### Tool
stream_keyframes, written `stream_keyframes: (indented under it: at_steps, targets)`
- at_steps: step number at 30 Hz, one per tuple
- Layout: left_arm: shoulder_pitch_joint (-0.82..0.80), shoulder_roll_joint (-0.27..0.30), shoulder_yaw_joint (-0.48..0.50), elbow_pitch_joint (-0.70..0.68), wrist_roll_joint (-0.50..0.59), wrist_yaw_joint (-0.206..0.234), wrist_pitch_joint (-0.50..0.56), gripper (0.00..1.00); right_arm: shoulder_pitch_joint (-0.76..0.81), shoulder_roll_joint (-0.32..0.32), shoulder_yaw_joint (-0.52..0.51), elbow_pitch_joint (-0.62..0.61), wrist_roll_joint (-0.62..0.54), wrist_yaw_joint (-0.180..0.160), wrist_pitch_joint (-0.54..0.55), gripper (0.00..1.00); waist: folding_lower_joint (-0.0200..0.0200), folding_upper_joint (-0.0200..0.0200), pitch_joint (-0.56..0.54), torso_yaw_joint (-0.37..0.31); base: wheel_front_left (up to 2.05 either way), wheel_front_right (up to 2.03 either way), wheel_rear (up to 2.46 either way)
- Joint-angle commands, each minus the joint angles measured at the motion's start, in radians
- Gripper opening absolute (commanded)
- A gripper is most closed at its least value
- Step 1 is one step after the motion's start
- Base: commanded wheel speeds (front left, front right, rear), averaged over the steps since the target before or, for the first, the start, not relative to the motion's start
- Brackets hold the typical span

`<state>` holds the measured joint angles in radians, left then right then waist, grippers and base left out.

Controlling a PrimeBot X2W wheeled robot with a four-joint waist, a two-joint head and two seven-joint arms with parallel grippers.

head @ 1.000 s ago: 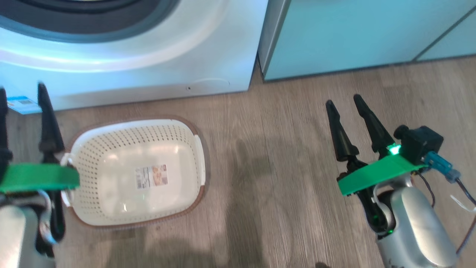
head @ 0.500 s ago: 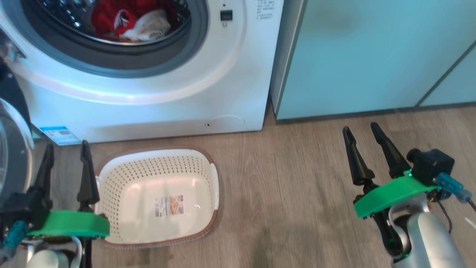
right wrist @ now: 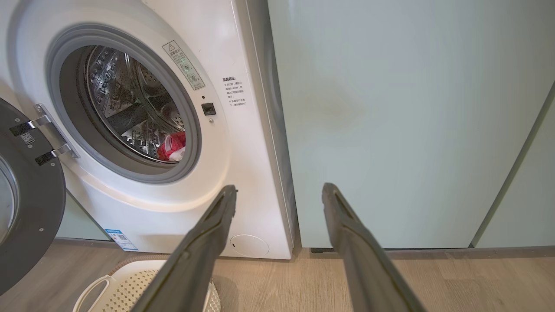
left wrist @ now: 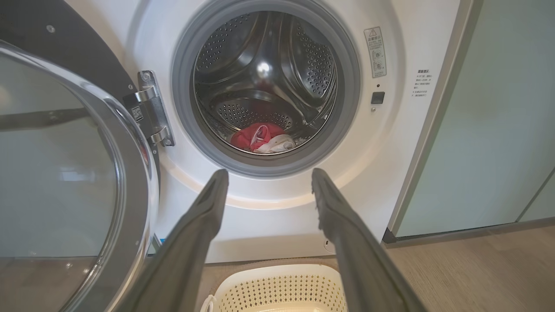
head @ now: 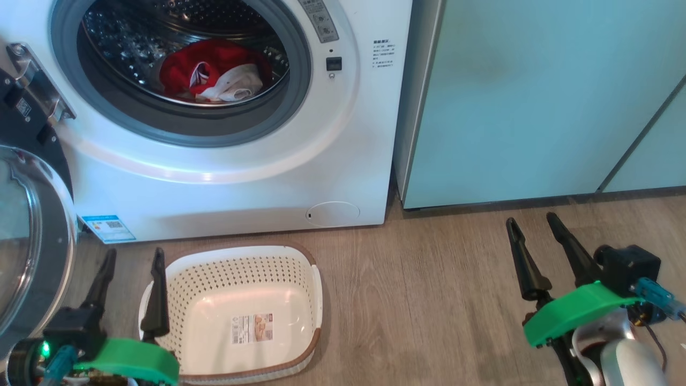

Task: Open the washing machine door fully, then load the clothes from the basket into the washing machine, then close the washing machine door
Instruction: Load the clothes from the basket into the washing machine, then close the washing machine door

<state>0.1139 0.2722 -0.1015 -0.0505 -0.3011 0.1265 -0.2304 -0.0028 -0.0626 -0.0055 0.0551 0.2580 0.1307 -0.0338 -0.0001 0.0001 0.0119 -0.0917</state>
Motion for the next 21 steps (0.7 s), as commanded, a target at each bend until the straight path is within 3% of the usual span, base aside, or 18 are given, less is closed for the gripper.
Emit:
stream_keyframes:
  at_steps: [1,21]
  targets:
    - [-0.029,0.019,0.031,-0.036,0.01,0.003,0.002,1.0,-0.017,-0.002,0.013,-0.043,-0.014,0.0,0.005,1.0,0.0001,-0.0001,-0.006,-0.001,0.0,0.0,0.0]
    - [-0.027,0.031,0.011,-0.041,0.019,0.027,0.041,1.0,0.006,0.01,0.0,-0.076,-0.021,0.0,0.022,1.0,0.0001,-0.0001,-0.01,0.001,0.0,0.0,0.0]
